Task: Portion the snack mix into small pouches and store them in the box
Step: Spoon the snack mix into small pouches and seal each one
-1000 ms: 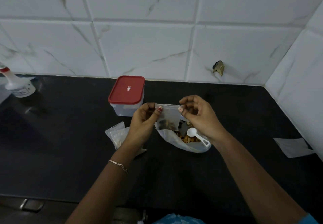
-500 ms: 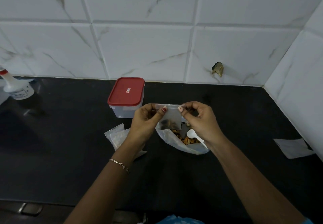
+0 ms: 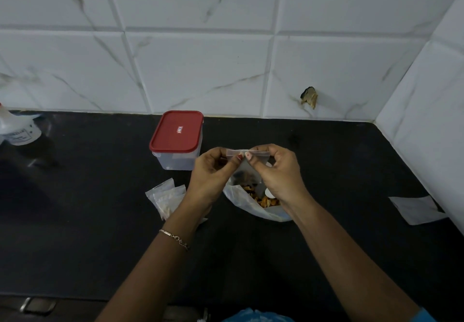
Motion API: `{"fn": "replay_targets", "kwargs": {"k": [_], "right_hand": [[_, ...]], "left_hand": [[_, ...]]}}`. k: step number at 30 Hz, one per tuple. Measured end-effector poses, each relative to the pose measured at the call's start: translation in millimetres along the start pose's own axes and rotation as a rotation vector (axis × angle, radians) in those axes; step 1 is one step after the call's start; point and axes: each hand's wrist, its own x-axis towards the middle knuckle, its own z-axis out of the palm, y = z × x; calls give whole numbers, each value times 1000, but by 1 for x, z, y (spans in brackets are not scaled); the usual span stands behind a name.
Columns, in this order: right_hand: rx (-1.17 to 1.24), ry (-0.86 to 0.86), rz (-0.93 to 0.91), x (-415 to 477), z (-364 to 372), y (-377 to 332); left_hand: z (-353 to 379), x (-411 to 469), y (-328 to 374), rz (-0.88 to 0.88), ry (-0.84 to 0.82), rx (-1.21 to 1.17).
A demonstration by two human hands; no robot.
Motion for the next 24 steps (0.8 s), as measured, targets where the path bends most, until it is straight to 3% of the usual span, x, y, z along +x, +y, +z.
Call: {"fn": "replay_targets", "kwargs": {"k": [8,24], "right_hand": [[31,192,54,10,-10,-7],[116,67,232,-5,10,6]], "left_hand": [[-3,6,18,28,46,-55],[-38,-21,3,-135,121,88]]}}
